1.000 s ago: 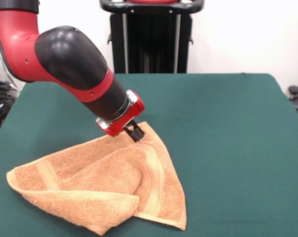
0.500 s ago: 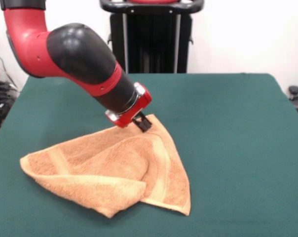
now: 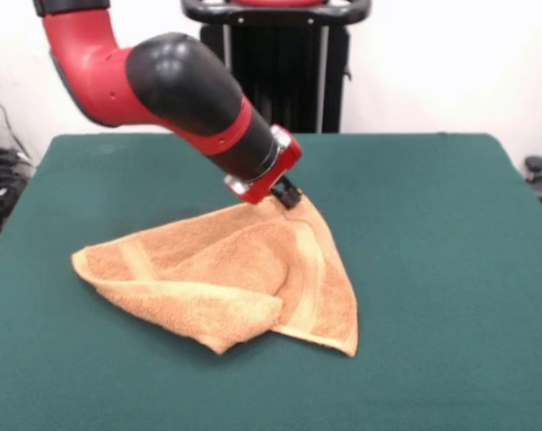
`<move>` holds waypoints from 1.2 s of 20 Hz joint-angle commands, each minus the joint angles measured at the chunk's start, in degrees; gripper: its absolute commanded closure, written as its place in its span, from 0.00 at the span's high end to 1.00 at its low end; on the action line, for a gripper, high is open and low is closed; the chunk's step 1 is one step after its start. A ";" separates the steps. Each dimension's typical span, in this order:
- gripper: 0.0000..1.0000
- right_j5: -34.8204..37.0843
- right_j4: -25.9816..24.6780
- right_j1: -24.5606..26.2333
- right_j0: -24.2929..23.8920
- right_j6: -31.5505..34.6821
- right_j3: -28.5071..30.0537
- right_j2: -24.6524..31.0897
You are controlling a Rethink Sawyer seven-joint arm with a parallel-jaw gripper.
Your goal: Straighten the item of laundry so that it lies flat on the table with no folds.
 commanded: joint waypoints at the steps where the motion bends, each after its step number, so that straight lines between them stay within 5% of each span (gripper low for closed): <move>1: 0.00 -5.09 -2.70 -1.26 -0.12 6.39 13.70 5.76; 15: 0.00 -6.61 -3.49 -3.52 -1.48 6.15 17.98 6.82; 24: 0.00 0.75 -0.88 -9.29 -7.38 2.78 15.91 11.06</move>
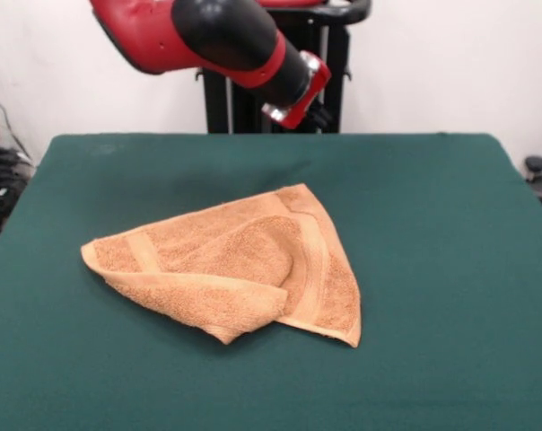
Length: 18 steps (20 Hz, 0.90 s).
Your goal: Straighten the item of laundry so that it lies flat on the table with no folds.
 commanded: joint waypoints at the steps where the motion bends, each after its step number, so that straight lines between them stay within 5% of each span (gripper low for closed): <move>1: 0.00 3.10 2.36 -4.81 -3.76 2.60 -2.69 9.44; 8: 0.00 12.53 -0.53 -11.44 -5.99 -0.47 -13.07 9.24; 18: 0.00 15.07 -3.63 -11.30 -6.54 -1.80 -20.20 9.44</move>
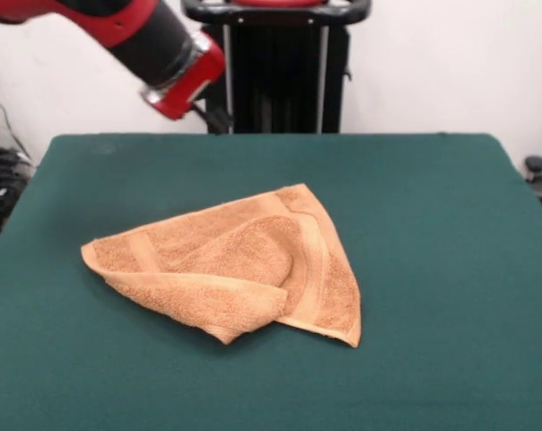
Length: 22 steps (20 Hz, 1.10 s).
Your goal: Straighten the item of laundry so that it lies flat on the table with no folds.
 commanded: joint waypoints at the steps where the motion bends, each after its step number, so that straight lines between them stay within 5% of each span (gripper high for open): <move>1: 0.00 3.22 -3.03 0.29 1.97 -1.80 -9.02 5.30; 14: 0.00 -0.94 -5.55 16.54 1.63 -5.58 -21.89 5.30; 22: 0.00 -0.03 -3.84 18.90 1.17 -4.84 -25.60 7.19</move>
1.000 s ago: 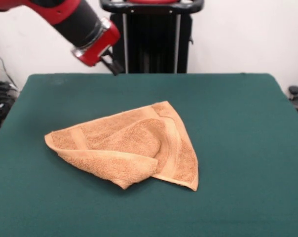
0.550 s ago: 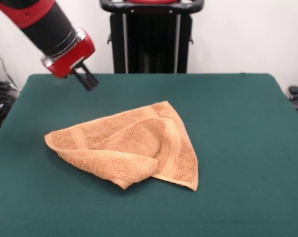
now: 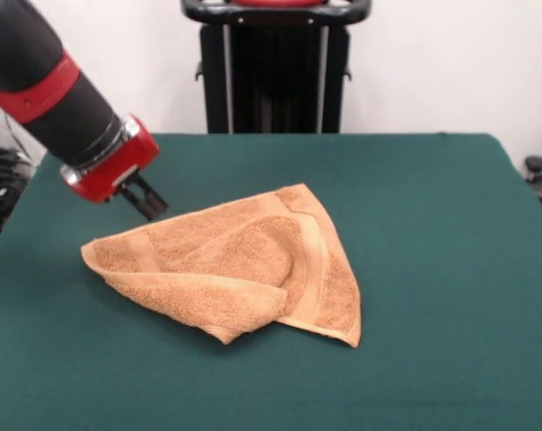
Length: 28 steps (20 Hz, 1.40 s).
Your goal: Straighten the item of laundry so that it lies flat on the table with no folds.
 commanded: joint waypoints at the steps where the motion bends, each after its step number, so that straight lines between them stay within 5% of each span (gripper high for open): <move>1: 0.00 -0.72 -0.98 5.84 1.19 -4.84 -5.61 7.34; 12: 0.00 -11.38 1.27 8.60 -8.10 -5.96 -1.34 20.34; 28: 0.00 -10.75 -0.70 12.00 -10.38 -0.80 -1.16 23.91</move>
